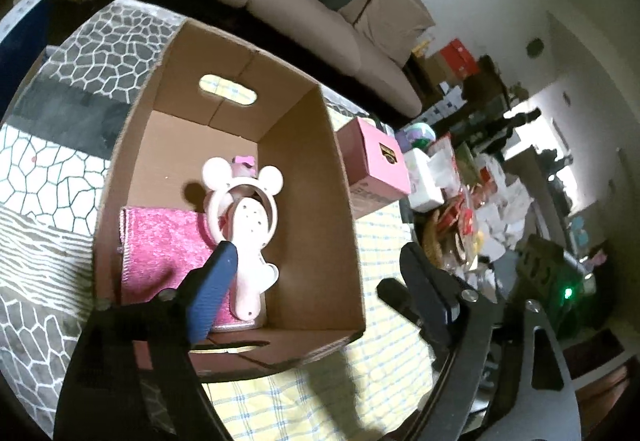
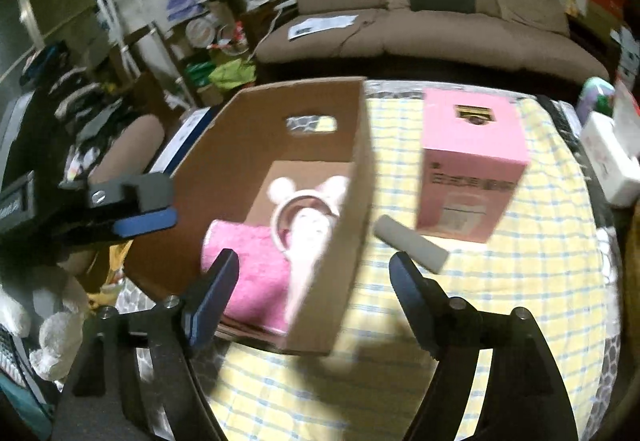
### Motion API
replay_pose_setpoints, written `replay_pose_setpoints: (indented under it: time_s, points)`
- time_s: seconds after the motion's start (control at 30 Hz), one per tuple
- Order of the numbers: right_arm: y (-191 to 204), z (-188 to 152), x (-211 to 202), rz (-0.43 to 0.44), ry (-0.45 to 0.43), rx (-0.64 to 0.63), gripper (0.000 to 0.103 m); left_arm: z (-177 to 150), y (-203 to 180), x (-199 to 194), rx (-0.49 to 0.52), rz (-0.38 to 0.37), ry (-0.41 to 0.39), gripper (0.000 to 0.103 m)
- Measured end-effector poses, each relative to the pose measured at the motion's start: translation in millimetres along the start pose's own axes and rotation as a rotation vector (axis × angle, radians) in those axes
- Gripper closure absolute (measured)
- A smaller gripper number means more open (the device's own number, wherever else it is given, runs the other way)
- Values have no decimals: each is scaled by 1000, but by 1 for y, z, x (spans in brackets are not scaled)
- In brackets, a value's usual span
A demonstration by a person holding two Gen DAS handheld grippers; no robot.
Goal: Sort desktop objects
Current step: 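Withdraw both grippers and move the right gripper to the gray foam tube, then close the right gripper around the gray foam tube and lift it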
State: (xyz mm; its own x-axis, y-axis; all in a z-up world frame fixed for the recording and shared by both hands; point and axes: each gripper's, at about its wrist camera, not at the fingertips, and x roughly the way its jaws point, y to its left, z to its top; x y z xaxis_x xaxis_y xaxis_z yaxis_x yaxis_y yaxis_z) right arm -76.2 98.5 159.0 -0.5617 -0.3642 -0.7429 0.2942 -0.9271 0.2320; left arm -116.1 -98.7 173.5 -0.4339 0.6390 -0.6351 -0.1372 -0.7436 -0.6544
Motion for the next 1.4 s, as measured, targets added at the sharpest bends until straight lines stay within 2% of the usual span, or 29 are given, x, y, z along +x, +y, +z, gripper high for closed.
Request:
replay_pose_setpoints:
  time_s: [0.17,0.33,0.6,0.8,0.97,1.03,1.23,1.4]
  points:
    - [-34,-8,-16,-36,-25,61,24,-5,-23,3,78,20,10,21]
    - [-67,-21,-12,-63,-19,107,24,-7,-46,12,128,15,36,21]
    - [-101,-37,11,-38,-1,162,24,7,-87,44,214,42,62,21]
    - [-118,-41,20,-23,-15,169,25,16,-102,73,224,37,81,21]
    - [-131,-47,44,29,13,198,45,15,-107,97,247,46,124,21]
    - [-137,-50,53,82,15,233,56,15,-105,103,245,48,130,22]
    - [-164,-54,76,235,-11,398,58,19,-101,110,235,25,143,22]
    - [-181,-56,92,301,-14,477,59,22,-98,110,223,6,155,22]
